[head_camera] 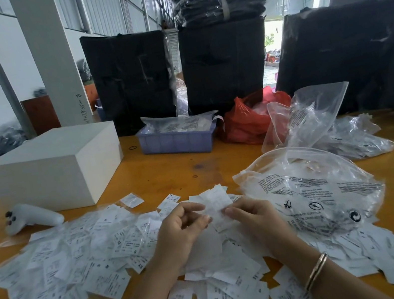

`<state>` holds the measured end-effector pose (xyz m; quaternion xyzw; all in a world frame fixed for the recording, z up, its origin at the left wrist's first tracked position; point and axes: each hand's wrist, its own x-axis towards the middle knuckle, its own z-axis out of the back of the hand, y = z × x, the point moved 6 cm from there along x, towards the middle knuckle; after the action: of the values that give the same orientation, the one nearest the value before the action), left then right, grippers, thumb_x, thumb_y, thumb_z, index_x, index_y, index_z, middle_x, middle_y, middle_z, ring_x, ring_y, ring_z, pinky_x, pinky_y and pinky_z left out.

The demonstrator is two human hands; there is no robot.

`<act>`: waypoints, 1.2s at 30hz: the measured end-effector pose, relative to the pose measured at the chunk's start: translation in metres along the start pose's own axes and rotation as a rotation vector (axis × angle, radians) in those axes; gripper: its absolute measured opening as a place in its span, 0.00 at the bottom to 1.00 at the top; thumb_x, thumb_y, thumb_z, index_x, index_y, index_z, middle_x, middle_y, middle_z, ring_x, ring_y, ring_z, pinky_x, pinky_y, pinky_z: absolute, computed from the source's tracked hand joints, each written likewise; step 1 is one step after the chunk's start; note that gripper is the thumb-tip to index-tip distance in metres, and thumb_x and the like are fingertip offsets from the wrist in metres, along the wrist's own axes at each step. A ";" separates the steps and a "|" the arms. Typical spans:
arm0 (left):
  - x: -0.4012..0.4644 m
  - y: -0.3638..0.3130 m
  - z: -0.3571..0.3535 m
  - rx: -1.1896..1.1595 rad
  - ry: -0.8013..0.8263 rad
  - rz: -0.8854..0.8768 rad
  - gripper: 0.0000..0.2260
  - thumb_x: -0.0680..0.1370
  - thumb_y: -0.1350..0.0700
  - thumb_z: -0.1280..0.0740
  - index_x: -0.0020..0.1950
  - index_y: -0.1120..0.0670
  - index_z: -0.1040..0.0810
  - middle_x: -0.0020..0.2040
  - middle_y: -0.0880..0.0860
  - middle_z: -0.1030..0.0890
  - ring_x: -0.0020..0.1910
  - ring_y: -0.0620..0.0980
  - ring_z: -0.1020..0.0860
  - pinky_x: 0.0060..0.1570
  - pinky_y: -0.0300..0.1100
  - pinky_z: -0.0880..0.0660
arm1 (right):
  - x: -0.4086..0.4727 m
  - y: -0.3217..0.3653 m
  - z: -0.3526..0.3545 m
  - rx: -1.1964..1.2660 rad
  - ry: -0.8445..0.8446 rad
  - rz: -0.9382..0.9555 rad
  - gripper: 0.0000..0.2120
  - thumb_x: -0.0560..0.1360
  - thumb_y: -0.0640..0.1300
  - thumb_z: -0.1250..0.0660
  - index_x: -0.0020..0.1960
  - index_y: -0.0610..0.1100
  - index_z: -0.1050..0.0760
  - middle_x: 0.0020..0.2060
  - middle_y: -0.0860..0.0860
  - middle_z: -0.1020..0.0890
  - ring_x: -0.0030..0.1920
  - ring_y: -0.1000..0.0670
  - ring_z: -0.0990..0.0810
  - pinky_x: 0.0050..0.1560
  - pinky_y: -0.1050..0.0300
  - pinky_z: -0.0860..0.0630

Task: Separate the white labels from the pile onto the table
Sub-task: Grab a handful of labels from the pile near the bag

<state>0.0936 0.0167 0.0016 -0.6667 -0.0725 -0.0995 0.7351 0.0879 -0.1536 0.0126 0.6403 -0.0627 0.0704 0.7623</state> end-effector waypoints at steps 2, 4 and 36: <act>-0.001 -0.002 -0.005 -0.032 0.069 -0.003 0.06 0.76 0.61 0.32 0.52 0.51 0.22 0.42 0.57 0.17 0.45 0.43 0.17 0.44 0.31 0.26 | 0.000 -0.003 0.001 -0.007 -0.015 -0.010 0.10 0.73 0.43 0.29 0.33 0.49 0.19 0.27 0.56 0.20 0.28 0.59 0.25 0.28 0.68 0.31; -0.003 -0.005 -0.007 -0.054 0.105 -0.004 0.07 0.74 0.54 0.30 0.52 0.52 0.21 0.43 0.59 0.18 0.45 0.44 0.17 0.41 0.28 0.27 | 0.000 -0.002 -0.001 -0.079 0.000 0.026 0.10 0.72 0.43 0.28 0.33 0.48 0.21 0.25 0.58 0.22 0.26 0.61 0.27 0.27 0.69 0.31; 0.000 -0.004 -0.006 0.132 0.075 -0.087 0.14 0.68 0.39 0.35 0.39 0.47 0.18 0.38 0.42 0.16 0.40 0.37 0.19 0.43 0.24 0.29 | -0.008 -0.012 -0.010 0.666 -0.216 -0.164 0.05 0.72 0.39 0.29 0.43 0.39 0.25 0.39 0.44 0.16 0.43 0.49 0.16 0.42 0.63 0.22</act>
<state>0.0928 0.0102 0.0050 -0.6089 -0.0805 -0.1513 0.7745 0.0822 -0.1461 -0.0025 0.8602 -0.0648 -0.0428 0.5040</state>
